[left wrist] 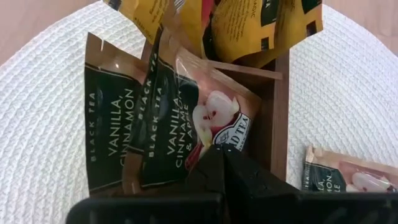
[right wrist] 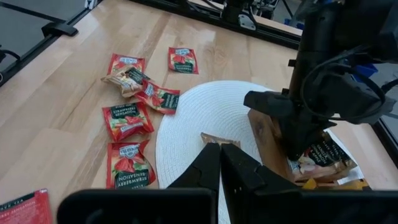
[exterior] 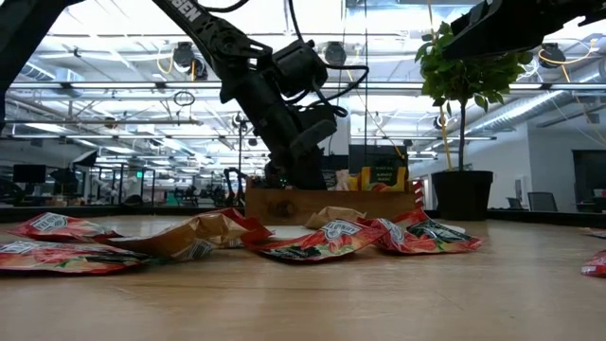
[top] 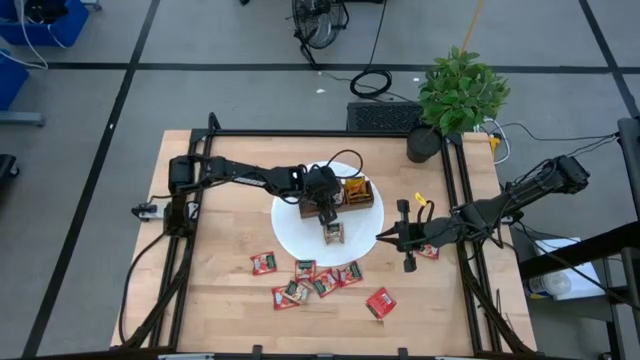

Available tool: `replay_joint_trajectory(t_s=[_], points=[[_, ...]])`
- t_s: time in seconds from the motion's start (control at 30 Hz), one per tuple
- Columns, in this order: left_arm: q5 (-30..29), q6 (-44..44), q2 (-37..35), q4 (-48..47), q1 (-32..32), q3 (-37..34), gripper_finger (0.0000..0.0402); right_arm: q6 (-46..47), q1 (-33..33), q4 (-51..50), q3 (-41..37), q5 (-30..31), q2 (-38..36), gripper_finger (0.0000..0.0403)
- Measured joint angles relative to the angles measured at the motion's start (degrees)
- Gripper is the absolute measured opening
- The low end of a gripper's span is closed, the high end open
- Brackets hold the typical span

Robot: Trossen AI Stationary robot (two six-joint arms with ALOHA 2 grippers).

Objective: Pick & Place Tea
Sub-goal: Adjust the brown tea bags into the middle section of the wooden organizer

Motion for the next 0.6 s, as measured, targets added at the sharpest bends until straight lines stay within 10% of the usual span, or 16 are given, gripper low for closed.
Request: replay_joint_trajectory(t_s=[0.6], points=[[1.49,-1.0,-5.47,-3.35,-0.71,-0.39,0.001,0.19,-0.19,-0.16,0.01,-0.01,0.0,0.0004]])
